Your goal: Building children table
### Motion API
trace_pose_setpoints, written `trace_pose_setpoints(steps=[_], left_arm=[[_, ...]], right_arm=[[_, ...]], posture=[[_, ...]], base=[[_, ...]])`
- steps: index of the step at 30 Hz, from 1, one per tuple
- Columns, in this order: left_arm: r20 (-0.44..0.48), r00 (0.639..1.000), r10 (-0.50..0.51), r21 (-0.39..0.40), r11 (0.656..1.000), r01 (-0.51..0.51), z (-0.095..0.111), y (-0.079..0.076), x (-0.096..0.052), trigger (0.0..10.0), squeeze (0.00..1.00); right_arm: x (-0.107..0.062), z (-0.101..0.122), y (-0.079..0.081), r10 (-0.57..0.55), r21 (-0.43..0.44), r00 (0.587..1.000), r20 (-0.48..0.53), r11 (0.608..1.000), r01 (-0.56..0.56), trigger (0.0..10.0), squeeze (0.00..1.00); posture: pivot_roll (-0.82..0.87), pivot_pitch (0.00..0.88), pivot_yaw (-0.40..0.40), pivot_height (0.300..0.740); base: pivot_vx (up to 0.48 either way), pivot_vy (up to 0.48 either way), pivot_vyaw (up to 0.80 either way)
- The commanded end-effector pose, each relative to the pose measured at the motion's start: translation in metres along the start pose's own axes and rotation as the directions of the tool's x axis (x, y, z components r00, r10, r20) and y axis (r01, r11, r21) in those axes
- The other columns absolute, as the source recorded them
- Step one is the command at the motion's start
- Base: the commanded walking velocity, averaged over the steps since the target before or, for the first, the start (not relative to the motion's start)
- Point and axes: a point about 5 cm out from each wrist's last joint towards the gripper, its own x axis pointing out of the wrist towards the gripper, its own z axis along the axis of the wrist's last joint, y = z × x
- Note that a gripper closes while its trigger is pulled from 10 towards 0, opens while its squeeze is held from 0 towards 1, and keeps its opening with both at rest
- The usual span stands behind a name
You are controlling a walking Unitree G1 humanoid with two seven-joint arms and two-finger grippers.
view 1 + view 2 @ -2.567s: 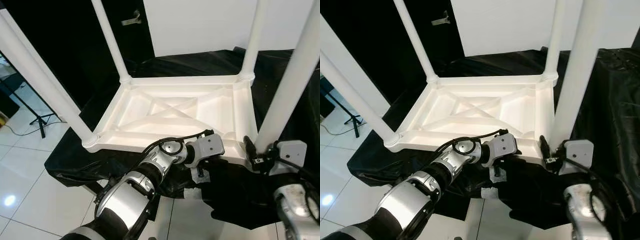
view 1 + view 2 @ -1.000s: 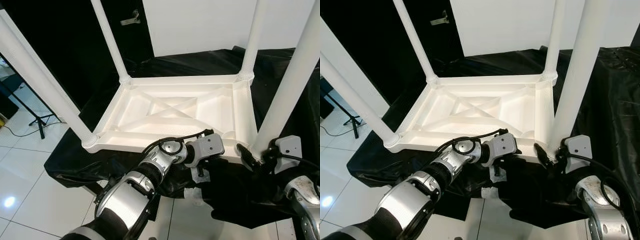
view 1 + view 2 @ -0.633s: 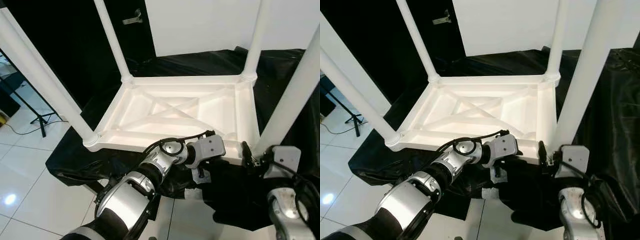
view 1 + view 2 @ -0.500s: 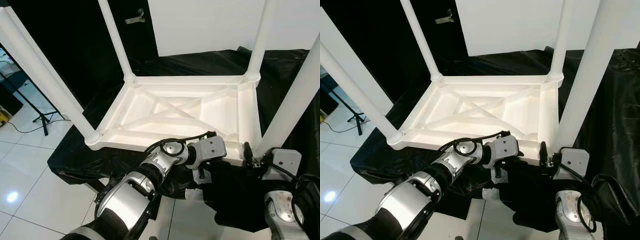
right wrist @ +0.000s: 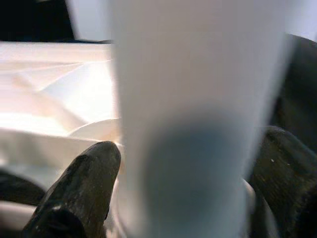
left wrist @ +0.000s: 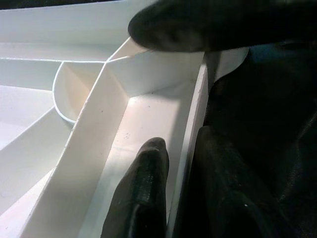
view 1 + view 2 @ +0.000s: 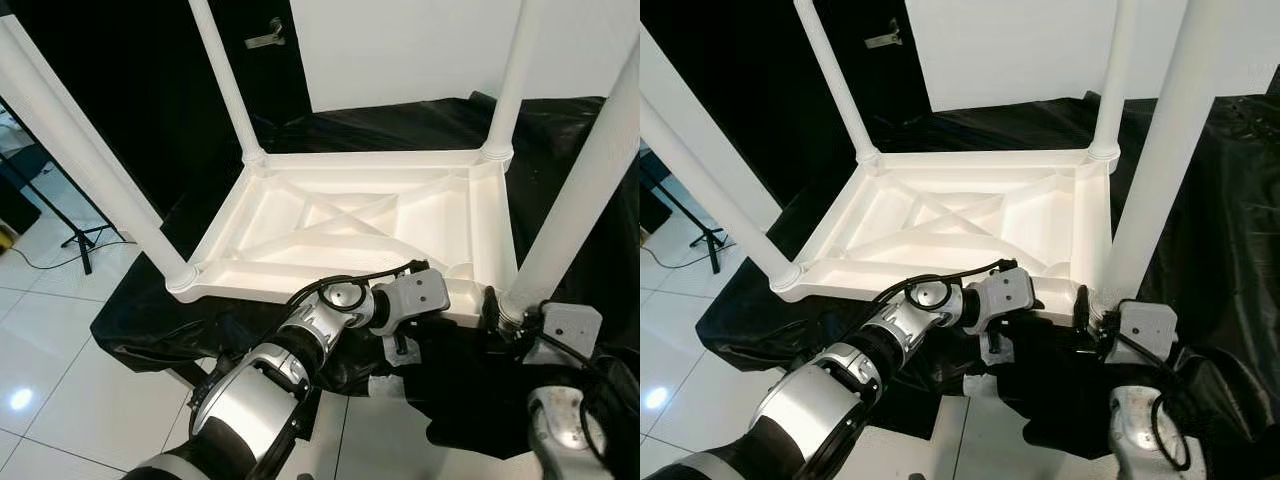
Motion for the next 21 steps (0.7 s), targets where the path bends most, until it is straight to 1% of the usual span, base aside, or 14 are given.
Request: trace_pose_setpoints(steps=[1,6,7,8,9,10,11,12,14,15,16,18,19,21], left_arm=[[-0.074,0.996,0.046,-0.074,0.996,-0.052,-0.019,-0.012,0.004,10.0,0.0],[-0.072,0.996,0.044,-0.074,0.996,-0.049,-0.019,-0.012,0.005,10.0,0.0],[-0.071,0.997,0.041,-0.075,0.996,-0.047,-0.019,-0.013,0.005,10.0,0.0],[-0.07,0.997,0.038,-0.076,0.996,-0.044,-0.019,-0.014,0.006,10.0,0.0],[-0.07,0.997,0.038,-0.076,0.996,-0.044,-0.019,-0.014,0.006,10.0,0.0],[-0.07,0.997,0.038,-0.076,0.996,-0.043,-0.019,-0.014,0.006,10.0,0.0],[-0.071,0.997,0.036,-0.076,0.996,-0.041,-0.019,-0.014,0.006,10.0,0.0],[-0.071,0.997,0.036,-0.076,0.996,-0.041,-0.019,-0.014,0.006,10.0,0.0],[-0.072,0.997,0.034,-0.076,0.996,-0.04,-0.019,-0.014,0.006,10.0,0.0],[-0.072,0.997,0.034,-0.076,0.996,-0.04,-0.019,-0.014,0.006,10.0,0.0],[-0.072,0.997,0.034,-0.076,0.996,-0.04,-0.019,-0.014,0.006,10.0,0.0],[-0.073,0.997,0.037,-0.075,0.996,-0.042,-0.019,-0.013,0.005,10.0,0.0],[-0.073,0.997,0.037,-0.075,0.996,-0.042,-0.019,-0.013,0.005,10.0,0.0],[-0.075,0.996,0.038,-0.076,0.996,-0.044,-0.02,-0.013,0.004,10.0,0.0]], right_arm=[[0.002,0.002,0.005,0.059,0.013,0.998,0.009,0.998,-0.059,10.0,0.0],[0.004,0.0,0.0,0.118,0.013,0.993,-0.014,0.993,-0.118,10.0,0.0],[0.004,-0.004,-0.001,0.182,0.031,0.983,-0.036,0.983,-0.181,10.0,0.0],[0.002,-0.008,0.0,0.277,0.065,0.959,-0.063,0.96,-0.273,10.0,0.0],[0.002,-0.008,0.0,0.277,0.065,0.959,-0.063,0.96,-0.273,10.0,0.0],[0.001,-0.01,0.001,0.325,0.082,0.943,-0.07,0.944,-0.319,10.0,0.0],[-0.001,-0.012,0.0,0.386,0.079,0.92,-0.071,0.921,-0.381,10.0,0.0],[-0.001,-0.012,0.0,0.386,0.079,0.92,-0.071,0.921,-0.381,10.0,0.0],[0.0,-0.013,-0.007,0.453,0.063,0.888,-0.072,0.891,-0.45,10.0,0.0],[0.003,-0.012,-0.012,0.461,0.045,0.885,-0.065,0.887,-0.459,10.0,0.0],[0.003,-0.012,-0.012,0.461,0.045,0.885,-0.065,0.887,-0.459,10.0,0.0],[0.011,-0.008,-0.022,0.455,0.002,0.889,-0.046,0.89,-0.455,10.0,0.0],[0.011,-0.008,-0.022,0.455,0.002,0.889,-0.046,0.89,-0.455,10.0,0.0],[0.02,-0.003,-0.029,0.484,-0.028,0.874,-0.034,0.874,-0.485,10.0,0.0]], posture=[[-0.05,0.0,0.135,0.74],[-0.06,0.0,0.135,0.74],[-0.06,0.0,0.136,0.74],[-0.06,0.0,0.138,0.74],[-0.06,0.0,0.138,0.74],[-0.06,0.0,0.138,0.74],[-0.06,0.0,0.14,0.74],[-0.06,0.0,0.14,0.74],[-0.06,0.0,0.14,0.74],[-0.06,0.0,0.14,0.74],[-0.06,0.0,0.14,0.74],[-0.05,0.0,0.139,0.74],[-0.05,0.0,0.139,0.74],[-0.04,0.0,0.138,0.74]], base=[[0.0,0.0,0.0],[0.0,0.0,0.0],[0.0,0.0,0.0],[0.0,0.0,0.0],[0.0,0.0,0.0],[0.0,0.0,0.0],[0.0,0.0,0.0],[0.0,0.0,0.0],[0.0,0.0,0.0],[0.0,0.0,0.0],[0.0,0.0,0.0],[0.0,0.0,0.0],[0.0,0.0,0.0],[0.0,0.0,0.0]])
